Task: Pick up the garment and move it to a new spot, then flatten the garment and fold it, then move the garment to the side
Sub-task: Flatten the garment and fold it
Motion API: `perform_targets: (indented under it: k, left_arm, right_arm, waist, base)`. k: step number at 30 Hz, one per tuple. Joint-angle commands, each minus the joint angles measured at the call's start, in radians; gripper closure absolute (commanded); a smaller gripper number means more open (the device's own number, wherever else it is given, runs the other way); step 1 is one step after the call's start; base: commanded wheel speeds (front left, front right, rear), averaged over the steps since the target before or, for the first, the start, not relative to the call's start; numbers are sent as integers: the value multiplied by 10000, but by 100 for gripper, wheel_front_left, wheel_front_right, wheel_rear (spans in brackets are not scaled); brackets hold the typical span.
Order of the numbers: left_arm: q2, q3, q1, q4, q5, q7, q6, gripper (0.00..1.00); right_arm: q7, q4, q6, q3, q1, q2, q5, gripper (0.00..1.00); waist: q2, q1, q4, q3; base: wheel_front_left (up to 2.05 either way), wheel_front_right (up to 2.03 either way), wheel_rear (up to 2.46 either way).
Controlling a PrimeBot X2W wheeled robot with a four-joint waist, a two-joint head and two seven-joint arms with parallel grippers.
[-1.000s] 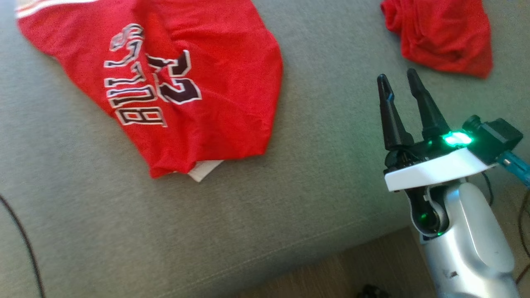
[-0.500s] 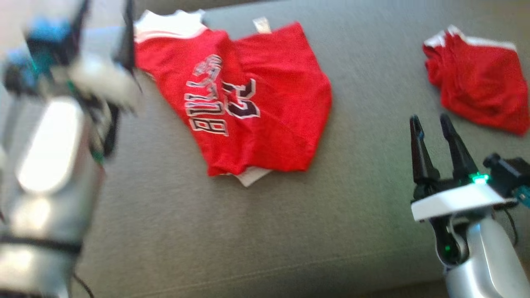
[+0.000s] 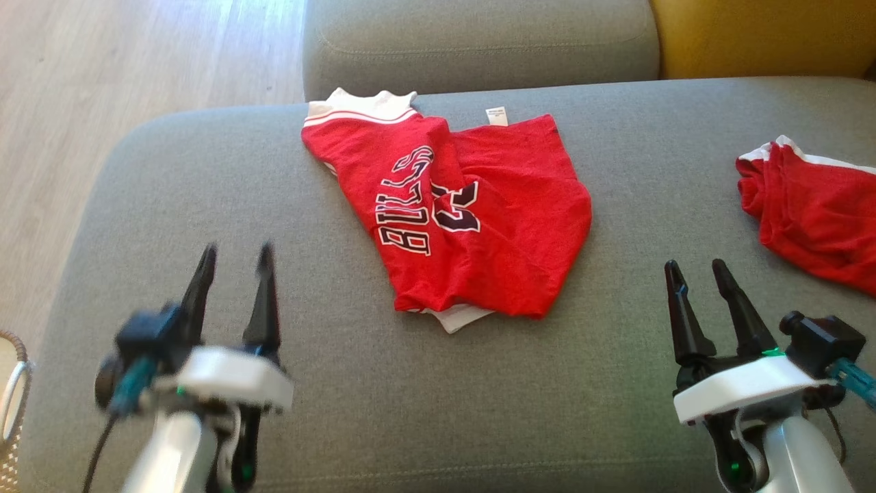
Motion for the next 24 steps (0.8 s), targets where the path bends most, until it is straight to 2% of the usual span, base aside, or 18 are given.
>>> perform_targets:
  k: [1, 7, 15, 20, 24]
  left_arm:
    - [-55, 691, 1, -537, 16, -58, 140, 0]
    - [-556, 1078, 1116, -791, 618, -58, -166, 0]
    - [-981, 1448, 1124, -446, 1094, -58, -690, 0]
    - [-1290, 1523, 989, -107, 1372, -58, -1047, 0]
    - [-1496, 1589, 812, 29, 1529, -58, -1258, 0]
  right_arm:
    - [-25, -265, -4, 283, -184, -7, 102, 0]
    - [7, -151, -4, 417, -84, -7, 121, 0]
    - [481, 139, -4, 1360, -203, -7, -498, 0]
    - [960, 1146, -4, 1842, -648, -7, -1141, 0]
    - [1059, 2181, -4, 1699, -1098, -7, -1720, 0]
  waist:
    - [-1, 2, 2, -9]
    - [-1, 2, 256, 20]
    - [-1, 2, 587, 336]
    - [-1, 2, 907, 593]
    - [-1, 2, 1263, 787]
  base:
    - [0, 0, 0]
    - [0, 0, 0]
    - [0, 0, 0]
    - [0, 0, 0]
    - [0, 0, 0]
